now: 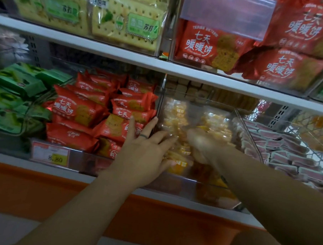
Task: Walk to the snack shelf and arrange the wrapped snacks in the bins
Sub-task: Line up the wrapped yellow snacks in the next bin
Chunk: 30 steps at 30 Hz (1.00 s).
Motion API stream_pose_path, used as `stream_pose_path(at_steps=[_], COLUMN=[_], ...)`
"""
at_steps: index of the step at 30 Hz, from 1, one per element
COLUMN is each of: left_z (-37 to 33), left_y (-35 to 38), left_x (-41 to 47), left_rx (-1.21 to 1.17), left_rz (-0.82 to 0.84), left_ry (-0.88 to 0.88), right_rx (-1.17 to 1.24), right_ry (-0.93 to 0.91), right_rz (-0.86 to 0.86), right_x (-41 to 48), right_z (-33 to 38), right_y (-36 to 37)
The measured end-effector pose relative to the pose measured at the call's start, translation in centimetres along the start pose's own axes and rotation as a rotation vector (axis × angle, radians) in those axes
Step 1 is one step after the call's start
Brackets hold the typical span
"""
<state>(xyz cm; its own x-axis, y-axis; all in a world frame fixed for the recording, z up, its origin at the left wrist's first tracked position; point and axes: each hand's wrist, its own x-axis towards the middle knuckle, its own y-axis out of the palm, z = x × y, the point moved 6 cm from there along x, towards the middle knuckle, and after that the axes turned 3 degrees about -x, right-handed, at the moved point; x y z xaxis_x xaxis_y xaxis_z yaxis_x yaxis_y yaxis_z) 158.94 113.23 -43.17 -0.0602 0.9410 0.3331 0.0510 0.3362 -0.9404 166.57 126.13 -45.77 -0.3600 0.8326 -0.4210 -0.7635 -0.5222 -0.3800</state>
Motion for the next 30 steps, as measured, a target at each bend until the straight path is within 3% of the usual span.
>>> stream_pose_path(at_steps=[4,10,18,22,27,30], left_z=[-0.3,-0.5,0.2,0.3,0.3,0.3], left_y=[-0.5,-0.2,0.4,0.5,0.6,0.5], left_x=[0.8,1.5,0.1,0.5,0.4,0.4], left_rx=[0.017,0.023,-0.020,-0.036,-0.040,-0.036], left_rz=[-0.059,0.061,0.262,0.291,0.304,0.301], left_ry=[-0.055,-0.068,-0.005,-0.031,-0.035,-0.026], right_rx=[-0.028,-0.086,-0.258,-0.443,-0.261,-0.284], right_ry=[0.029,0.071,-0.096,-0.186,-0.188,-0.265], right_rz=[-0.009,-0.002,0.241,0.164,0.296,0.356], right_x=[0.3,0.4,0.0,0.3,-1.4,-2.6], right_z=[1.2,1.3,-1.0,-0.1,0.2,-0.2], right_y=[0.1,0.4,-0.1,0.7,0.2,-0.9])
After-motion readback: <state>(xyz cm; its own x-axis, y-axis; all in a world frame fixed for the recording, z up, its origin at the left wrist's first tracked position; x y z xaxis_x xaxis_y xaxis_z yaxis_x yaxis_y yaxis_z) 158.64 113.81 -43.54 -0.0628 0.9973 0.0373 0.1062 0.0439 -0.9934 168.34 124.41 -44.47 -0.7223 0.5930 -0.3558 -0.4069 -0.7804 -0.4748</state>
